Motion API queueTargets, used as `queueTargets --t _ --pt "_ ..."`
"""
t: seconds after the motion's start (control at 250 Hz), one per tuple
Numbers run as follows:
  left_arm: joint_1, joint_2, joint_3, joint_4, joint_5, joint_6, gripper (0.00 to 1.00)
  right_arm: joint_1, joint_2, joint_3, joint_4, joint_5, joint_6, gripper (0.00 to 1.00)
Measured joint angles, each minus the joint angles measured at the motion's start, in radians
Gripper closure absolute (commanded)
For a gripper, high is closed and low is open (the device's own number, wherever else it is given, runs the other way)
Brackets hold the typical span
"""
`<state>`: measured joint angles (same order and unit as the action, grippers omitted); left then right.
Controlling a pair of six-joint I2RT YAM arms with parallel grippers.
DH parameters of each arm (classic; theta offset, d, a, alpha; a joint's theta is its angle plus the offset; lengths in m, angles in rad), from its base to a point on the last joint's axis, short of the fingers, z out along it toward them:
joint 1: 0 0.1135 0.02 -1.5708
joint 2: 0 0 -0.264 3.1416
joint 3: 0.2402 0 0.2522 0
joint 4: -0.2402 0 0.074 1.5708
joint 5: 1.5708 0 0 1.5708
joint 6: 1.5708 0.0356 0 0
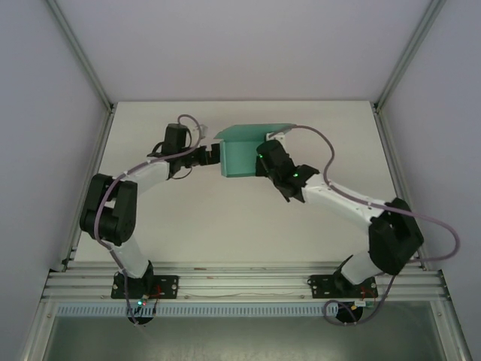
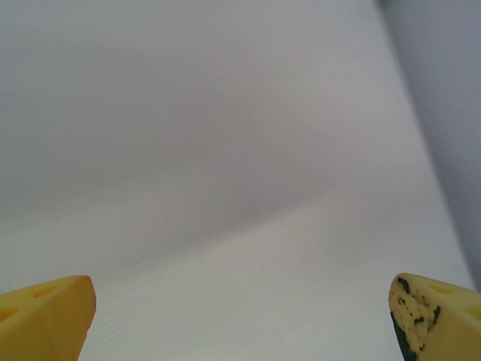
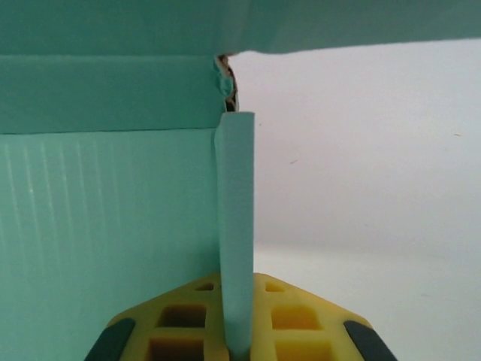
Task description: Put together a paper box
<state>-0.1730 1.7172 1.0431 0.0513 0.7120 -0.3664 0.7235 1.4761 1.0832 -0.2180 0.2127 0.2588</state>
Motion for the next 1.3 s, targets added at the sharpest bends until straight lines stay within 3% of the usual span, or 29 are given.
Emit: queueTargets --t 0.164,0.408,1.039,1.199,1.299 --pt "0.038 -0.025 -0.006 -0.136 -0.225 0.02 0.0 -0.029 0.009 0.009 -0.124 0.008 0.031 1.0" --pt "0.035 -0.077 -0.035 -0.212 -0.352 0.045 0.0 -0.042 0.282 0.082 -0.269 -0.003 0.071 1.0" --pt "0.035 -0.153 -0.057 -0.239 -0.405 0.063 0.0 -0.046 0.615 0.392 -0.568 0.028 0.087 1.0" --pt "0.035 -0.176 -0.061 -0.241 -0.415 0.063 0.0 -0.045 0.648 0.431 -0.605 0.076 0.123 1.0" --pt "0.035 -0.183 -0.068 -0.246 -0.415 0.07 0.0 -0.045 0.636 0.412 -0.586 0.083 0.13 0.94"
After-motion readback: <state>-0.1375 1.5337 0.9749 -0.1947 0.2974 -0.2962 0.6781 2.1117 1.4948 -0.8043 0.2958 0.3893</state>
